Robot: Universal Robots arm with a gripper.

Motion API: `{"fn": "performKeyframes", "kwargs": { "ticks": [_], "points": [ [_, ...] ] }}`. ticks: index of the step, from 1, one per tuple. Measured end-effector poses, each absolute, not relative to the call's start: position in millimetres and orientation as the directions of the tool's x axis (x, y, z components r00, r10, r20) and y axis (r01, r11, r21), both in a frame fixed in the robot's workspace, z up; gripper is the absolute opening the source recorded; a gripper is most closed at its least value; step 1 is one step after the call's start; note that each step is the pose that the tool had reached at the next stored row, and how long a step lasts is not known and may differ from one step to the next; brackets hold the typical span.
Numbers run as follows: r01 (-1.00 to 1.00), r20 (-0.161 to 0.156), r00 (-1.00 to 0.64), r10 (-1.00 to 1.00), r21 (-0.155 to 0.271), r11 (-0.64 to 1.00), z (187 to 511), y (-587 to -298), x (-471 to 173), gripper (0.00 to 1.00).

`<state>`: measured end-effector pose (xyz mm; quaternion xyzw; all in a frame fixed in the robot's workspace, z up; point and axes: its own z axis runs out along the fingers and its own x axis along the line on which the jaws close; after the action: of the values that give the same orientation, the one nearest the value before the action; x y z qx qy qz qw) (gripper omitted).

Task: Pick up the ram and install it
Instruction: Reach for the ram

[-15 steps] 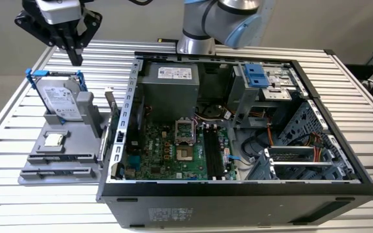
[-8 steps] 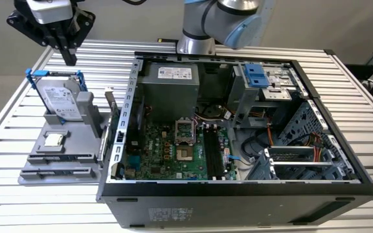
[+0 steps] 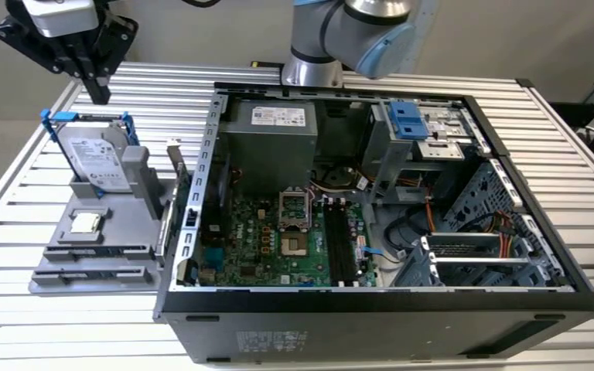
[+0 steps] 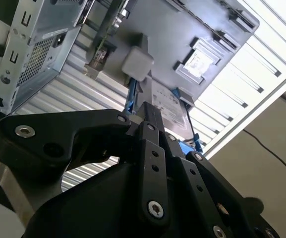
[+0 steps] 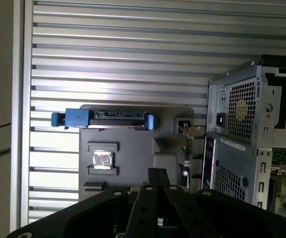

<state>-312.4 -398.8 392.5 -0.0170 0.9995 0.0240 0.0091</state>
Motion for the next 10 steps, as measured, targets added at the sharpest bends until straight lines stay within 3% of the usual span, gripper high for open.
{"fn": "performKeyframes", "kwargs": {
  "ticks": [10],
  "points": [
    [-0.041, -0.019, -0.999, -0.04, 0.048, 0.998, 392.4, -398.8, -328.7, 0.0]
  ]
}}
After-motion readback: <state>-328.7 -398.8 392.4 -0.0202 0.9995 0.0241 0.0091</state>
